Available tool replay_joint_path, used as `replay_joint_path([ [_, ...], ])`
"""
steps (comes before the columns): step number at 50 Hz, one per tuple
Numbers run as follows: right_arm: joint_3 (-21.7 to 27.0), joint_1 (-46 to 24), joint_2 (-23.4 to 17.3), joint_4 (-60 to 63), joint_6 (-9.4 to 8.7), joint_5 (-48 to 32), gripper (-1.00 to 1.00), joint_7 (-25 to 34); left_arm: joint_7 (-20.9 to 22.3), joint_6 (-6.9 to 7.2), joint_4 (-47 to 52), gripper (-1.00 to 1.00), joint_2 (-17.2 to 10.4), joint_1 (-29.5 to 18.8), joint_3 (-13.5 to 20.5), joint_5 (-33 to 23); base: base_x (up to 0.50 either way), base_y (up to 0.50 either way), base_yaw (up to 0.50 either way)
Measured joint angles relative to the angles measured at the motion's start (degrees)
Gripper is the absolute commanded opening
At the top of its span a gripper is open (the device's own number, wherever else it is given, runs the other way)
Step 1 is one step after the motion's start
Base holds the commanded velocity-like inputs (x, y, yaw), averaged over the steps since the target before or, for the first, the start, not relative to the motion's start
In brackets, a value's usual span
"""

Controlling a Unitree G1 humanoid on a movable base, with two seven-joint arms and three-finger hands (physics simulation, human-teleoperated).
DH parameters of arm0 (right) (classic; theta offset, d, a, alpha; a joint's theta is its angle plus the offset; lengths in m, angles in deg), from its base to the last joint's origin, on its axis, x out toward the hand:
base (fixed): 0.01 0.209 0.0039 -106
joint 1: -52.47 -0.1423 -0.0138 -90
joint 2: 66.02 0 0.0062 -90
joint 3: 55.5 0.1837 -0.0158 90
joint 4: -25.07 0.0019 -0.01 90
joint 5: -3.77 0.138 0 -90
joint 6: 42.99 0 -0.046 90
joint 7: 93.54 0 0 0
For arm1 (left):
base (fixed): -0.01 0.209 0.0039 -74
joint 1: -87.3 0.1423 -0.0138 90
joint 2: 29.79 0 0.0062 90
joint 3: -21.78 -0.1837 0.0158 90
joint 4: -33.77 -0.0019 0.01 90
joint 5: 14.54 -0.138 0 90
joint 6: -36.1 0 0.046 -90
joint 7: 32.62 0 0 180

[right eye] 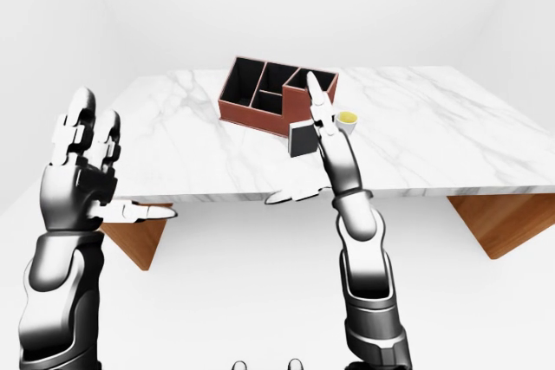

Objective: Pick up the book and place it in the right compartment of the caddy.

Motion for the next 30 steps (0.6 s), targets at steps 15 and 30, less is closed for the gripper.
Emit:
replay_joint_path([
  [15, 0.5, -2.0, -0.9, 5.0, 0.00, -0.5, 1.00, 2.3, 0.2, 0.00, 3.5, 1.00, -0.7, -0.8, 1.4, 1.1, 0.11, 0.00, 0.00],
  [30, -0.1, -1.4, -0.6, 7.3, 0.00, -1.9, 1.00, 3.9, -0.4, 0.00, 2.9, 1.00, -0.9, -1.2, 1.8, 1.5, 0.22, 0.00, 0.00],
])
